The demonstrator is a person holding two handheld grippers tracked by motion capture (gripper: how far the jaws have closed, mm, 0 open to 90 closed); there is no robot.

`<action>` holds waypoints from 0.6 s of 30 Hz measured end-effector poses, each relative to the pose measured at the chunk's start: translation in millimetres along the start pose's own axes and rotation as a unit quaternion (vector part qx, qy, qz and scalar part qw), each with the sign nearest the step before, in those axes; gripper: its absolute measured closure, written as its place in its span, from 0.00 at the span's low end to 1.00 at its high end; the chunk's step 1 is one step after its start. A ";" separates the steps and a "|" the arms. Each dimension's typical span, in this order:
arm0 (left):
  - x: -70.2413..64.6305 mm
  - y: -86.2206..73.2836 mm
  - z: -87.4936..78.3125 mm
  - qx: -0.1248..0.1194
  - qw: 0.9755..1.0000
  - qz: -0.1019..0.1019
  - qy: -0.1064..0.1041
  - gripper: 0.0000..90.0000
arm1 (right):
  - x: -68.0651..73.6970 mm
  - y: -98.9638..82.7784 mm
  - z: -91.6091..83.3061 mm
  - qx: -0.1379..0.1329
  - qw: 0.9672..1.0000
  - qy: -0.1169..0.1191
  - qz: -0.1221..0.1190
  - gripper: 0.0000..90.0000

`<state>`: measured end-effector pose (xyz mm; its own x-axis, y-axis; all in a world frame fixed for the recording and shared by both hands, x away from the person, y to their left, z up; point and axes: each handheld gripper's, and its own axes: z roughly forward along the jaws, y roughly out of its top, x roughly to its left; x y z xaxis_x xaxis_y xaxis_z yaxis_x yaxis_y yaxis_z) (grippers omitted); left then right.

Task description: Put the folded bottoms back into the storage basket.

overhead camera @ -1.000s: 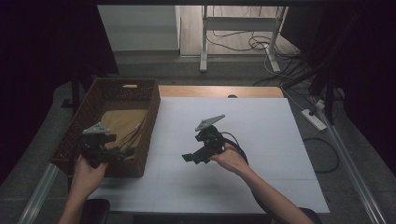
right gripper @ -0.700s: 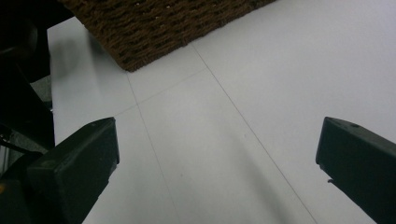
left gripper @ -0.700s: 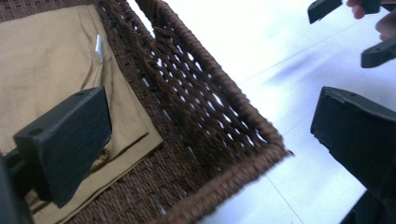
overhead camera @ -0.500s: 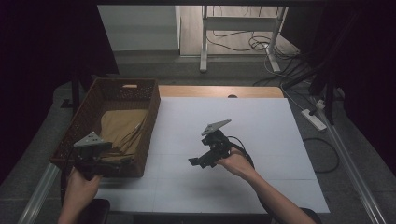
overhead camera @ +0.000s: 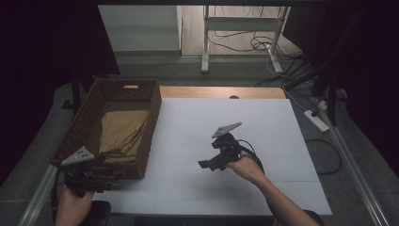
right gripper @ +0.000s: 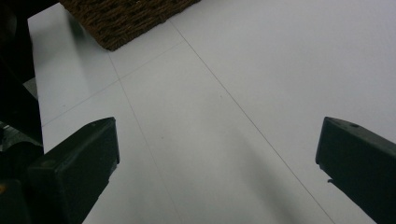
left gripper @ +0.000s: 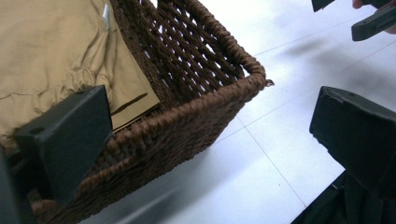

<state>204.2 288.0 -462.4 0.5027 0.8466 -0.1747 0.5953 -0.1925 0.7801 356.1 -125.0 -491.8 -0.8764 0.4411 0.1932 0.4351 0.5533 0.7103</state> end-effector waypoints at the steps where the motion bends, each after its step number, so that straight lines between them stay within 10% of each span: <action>1: -0.5 -0.6 -1.5 -0.001 1.000 0.002 0.002 0.00 | -0.4 -0.7 -0.8 -0.001 1.000 -0.002 0.002 0.00; 18: -1.3 -35.2 0.6 0.000 1.000 0.007 -0.013 0.01 | -6.4 -15.4 -20.1 -0.018 0.999 -0.031 0.016 0.00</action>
<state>182.9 293.4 -490.0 0.5271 0.8304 -0.1806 0.5881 -0.2030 0.7829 350.8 -150.5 -490.4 -0.8472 0.5016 0.1754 0.4543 0.5126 0.7286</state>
